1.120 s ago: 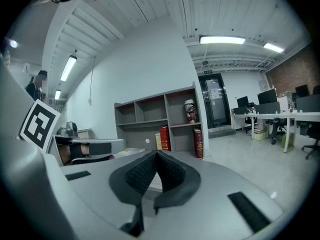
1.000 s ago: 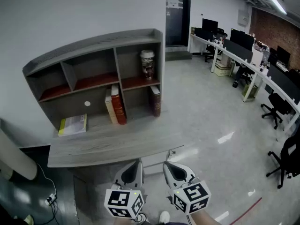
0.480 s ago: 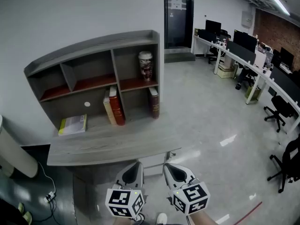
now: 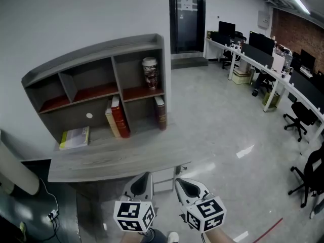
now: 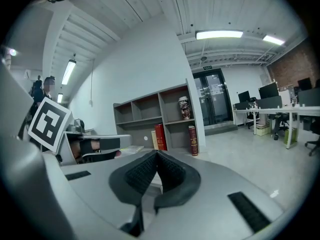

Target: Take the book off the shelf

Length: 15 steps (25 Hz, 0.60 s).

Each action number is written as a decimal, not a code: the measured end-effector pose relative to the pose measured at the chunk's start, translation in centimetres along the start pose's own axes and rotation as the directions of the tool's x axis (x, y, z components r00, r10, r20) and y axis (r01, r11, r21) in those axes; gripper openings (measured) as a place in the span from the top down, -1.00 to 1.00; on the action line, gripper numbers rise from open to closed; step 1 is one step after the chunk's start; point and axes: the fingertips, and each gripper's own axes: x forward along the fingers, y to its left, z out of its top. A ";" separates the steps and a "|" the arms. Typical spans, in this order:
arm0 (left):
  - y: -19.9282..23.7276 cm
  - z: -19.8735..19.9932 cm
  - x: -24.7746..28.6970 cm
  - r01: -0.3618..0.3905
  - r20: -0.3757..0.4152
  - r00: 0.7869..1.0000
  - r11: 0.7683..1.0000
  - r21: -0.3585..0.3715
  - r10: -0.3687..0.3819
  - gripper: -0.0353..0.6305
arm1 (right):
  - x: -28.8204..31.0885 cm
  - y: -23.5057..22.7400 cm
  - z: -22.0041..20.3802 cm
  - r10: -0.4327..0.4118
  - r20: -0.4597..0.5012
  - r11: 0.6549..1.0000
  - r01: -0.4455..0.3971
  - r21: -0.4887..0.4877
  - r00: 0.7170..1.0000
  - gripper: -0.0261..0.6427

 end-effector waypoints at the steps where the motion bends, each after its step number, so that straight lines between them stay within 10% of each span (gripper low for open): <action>1: -0.1 0.1 0.3 -0.001 -0.001 1.000 1.000 0.001 0.001 0.86 | 0.0 -0.3 0.1 -0.002 0.001 1.000 0.002 0.002 1.000 0.90; 15: 0.5 1.6 7.7 0.005 -0.007 1.000 1.000 0.012 -0.005 0.86 | 2.7 -5.2 1.1 -0.052 -0.005 0.998 0.052 0.021 0.999 0.90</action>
